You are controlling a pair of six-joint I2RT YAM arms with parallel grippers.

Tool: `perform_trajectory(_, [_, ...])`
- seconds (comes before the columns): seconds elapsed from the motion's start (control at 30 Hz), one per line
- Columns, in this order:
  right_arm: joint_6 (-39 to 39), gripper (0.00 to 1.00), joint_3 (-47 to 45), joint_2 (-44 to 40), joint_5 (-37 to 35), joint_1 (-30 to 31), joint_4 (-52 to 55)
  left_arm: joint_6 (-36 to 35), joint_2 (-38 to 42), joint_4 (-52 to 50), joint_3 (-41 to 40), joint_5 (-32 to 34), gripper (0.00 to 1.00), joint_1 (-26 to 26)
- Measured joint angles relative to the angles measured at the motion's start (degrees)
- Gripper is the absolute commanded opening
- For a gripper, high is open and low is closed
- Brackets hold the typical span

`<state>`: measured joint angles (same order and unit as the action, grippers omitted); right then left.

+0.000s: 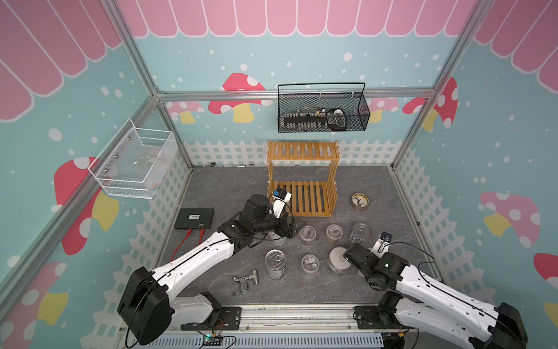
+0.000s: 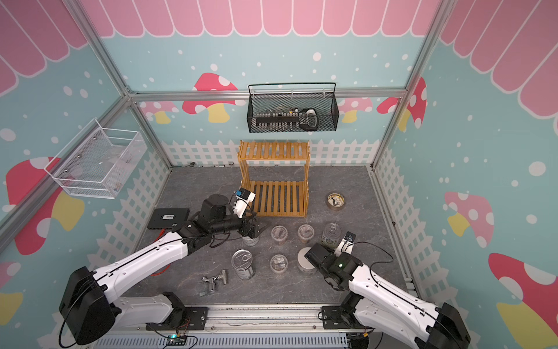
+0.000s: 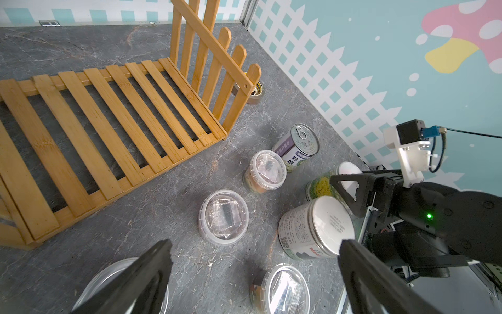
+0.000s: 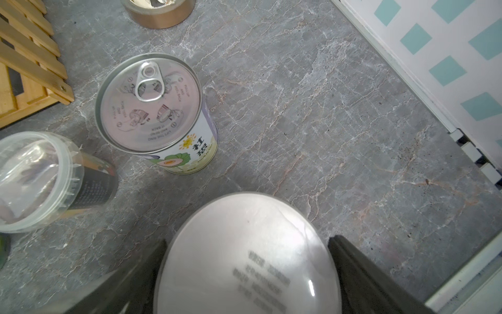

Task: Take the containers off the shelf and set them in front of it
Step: Place the container at the center of the board.

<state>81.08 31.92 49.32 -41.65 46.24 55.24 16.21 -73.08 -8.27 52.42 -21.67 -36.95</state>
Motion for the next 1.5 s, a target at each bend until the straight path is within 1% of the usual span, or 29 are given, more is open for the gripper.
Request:
perform_trajectory(0.17, [-0.2, 0.96, 0.1, -0.9, 0.1, 0.0, 0.0, 0.0, 0.0, 0.0, 0.0, 0.0, 0.99, 0.0])
perform_trajectory(0.37, [-0.9, 0.87, 1.1, -3.4, 0.0, 0.0, 0.5, 0.0, -0.1, 0.0, 0.0, 0.0, 0.99, 0.0])
perform_trajectory(0.53, [-2.2, 0.84, 1.3, -4.3, 0.9, 0.0, 0.5, -0.2, -0.1, 0.0, 0.0, 0.0, 0.99, 0.0])
perform_trajectory(0.8, [-4.4, 0.85, 1.3, -6.8, 4.4, 0.0, 0.0, -0.2, -0.1, 0.0, 0.0, 0.0, 0.99, 0.0])
perform_trajectory(0.93, [-4.6, 0.89, 1.3, -6.5, 5.5, 0.0, 0.1, -0.2, -0.1, 0.0, 0.0, 0.0, 0.99, 0.0])
perform_trajectory(1.1, [-5.2, 0.94, 3.2, -4.5, 4.3, 0.0, 1.1, -0.2, 0.0, -0.1, 0.0, 0.5, 0.99, 0.0])
perform_trajectory(1.23, [-7.8, 0.99, 8.2, -1.5, 0.2, -0.3, 2.0, -0.2, 0.8, -1.5, 0.5, 2.3, 0.99, 0.7])
perform_trajectory(1.27, [-9.1, 0.99, 9.9, -0.4, -1.0, -0.8, 1.9, 0.0, 1.1, -2.0, 0.6, 2.8, 0.99, 1.4])
perform_trajectory(1.33, [-14.2, 0.99, 12.7, 1.8, -2.6, -3.5, -0.1, 0.6, 2.8, -2.9, 0.4, 3.7, 0.99, 4.2])
perform_trajectory(1.4, [-22.2, 0.99, 13.6, 2.4, -1.8, -9.6, -6.2, 1.6, 6.3, -3.2, -1.1, 5.1, 0.99, 8.6])
perform_trajectory(1.5, [-35.5, 0.99, 12.3, 1.1, 3.5, -21.6, -18.0, 3.8, 14.1, -3.5, -5.3, 9.1, 0.99, 15.4])
